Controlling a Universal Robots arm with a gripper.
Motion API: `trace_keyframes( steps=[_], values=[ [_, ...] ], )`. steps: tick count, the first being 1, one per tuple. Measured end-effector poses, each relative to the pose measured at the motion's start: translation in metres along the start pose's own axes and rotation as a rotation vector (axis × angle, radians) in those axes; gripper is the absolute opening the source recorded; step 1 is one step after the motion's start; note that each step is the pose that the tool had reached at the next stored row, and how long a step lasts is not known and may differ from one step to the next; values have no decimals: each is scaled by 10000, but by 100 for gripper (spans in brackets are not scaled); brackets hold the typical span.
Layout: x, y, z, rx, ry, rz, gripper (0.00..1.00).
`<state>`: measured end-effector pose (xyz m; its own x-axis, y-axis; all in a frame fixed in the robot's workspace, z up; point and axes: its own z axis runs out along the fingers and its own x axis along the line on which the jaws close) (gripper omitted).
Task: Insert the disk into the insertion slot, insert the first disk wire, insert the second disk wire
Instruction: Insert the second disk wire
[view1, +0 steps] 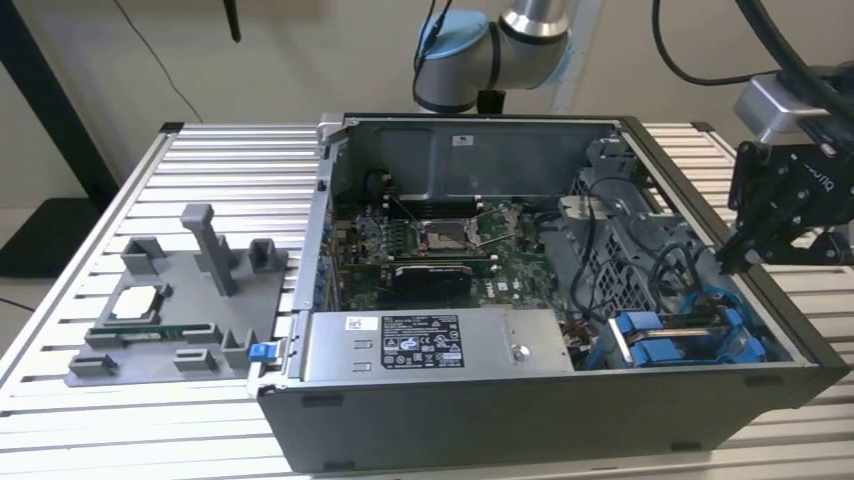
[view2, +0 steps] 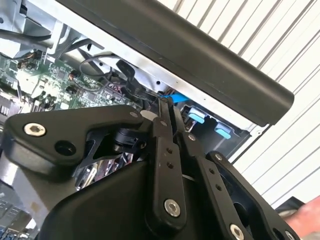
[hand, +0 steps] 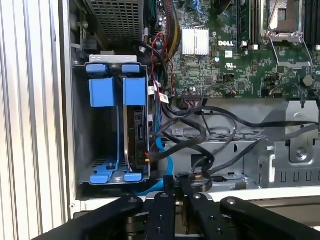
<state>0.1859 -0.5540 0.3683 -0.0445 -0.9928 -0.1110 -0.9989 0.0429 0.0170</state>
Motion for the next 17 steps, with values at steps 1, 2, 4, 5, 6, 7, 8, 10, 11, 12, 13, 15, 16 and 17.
trace_keyframes(
  steps=[1, 2, 4, 5, 6, 7, 8, 10, 11, 12, 13, 15, 16, 17],
  values=[
    [-1, 4, -12, 0, -13, 2, 0],
    [-3, 10, -28, -1, -24, 2, 0],
    [-6, 21, -61, -1, -45, 0, 0],
    [-8, 30, -81, -1, -55, 0, 0],
    [-10, 40, -100, -2, -67, 0, 0],
    [-12, 49, -120, -3, -79, -1, 0],
    [-14, 59, -141, -3, -89, 0, 0],
    [-18, 79, -185, -2, -109, -1, 0],
    [-20, 91, -207, -1, -120, -1, 0],
    [-22, 104, -229, 0, -129, -2, 0],
    [-23, 121, -251, 3, -137, -2, 0],
    [-26, 158, -293, 12, -144, -4, 0],
    [-28, 172, -313, 16, -150, -4, 0],
    [-29, 179, -327, 17, -155, -4, 0]
  ],
)
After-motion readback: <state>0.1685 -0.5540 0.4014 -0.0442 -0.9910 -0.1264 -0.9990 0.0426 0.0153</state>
